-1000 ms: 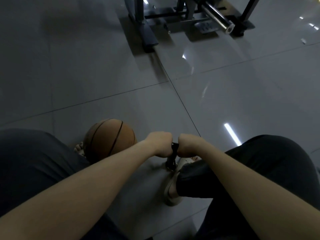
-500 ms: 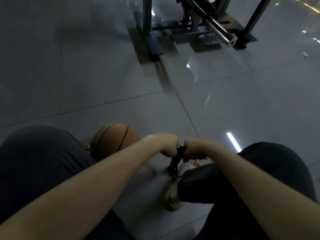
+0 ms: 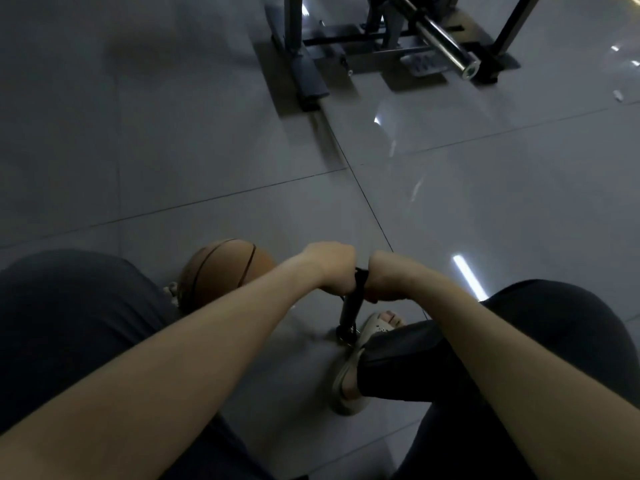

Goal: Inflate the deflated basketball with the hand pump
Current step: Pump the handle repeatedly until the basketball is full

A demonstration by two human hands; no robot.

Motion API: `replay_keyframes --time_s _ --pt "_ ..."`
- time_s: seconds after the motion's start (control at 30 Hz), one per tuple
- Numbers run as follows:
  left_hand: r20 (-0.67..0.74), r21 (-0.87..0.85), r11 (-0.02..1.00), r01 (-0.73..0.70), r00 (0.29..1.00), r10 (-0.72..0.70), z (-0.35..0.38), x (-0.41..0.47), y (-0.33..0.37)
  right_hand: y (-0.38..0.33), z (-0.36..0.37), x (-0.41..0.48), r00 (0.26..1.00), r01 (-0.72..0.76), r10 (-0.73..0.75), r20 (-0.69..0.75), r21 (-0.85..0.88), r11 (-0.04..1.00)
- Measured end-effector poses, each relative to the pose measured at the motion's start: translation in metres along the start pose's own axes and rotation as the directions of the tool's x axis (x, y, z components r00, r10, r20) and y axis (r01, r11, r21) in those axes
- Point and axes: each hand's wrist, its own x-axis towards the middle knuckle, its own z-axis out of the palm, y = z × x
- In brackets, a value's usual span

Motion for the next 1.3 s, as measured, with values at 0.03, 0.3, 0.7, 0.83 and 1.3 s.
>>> replay_keyframes --time_s 0.03,0.3,0.7,0.83,1.3 --pt "0.003 0.002 1.000 0.001 1.000 -0.001 0.008 0.002 -0.001 0.003 0.008 0.005 1.000 0.000 0.000 -0.006 -0.007 1.000" --pt "0.024 -0.009 1.000 0.018 1.000 -0.017 0.070 0.011 -0.008 0.012 0.061 0.030 1.000 0.015 -0.014 0.016 -0.077 0.997" --pt "0.159 -0.043 0.998 -0.054 0.985 0.060 0.016 -0.008 0.007 0.010 0.015 -0.004 0.986 0.010 -0.009 0.169 -0.004 1.000" --pt "0.031 -0.223 0.973 -0.061 0.997 0.070 -0.056 -0.026 0.004 0.005 -0.064 -0.034 0.996 0.032 -0.040 0.083 0.098 0.995" --pt "-0.026 -0.051 0.999 -0.008 1.000 0.006 0.036 0.009 -0.007 0.011 0.024 0.025 0.999 0.016 -0.016 0.030 -0.021 1.000"
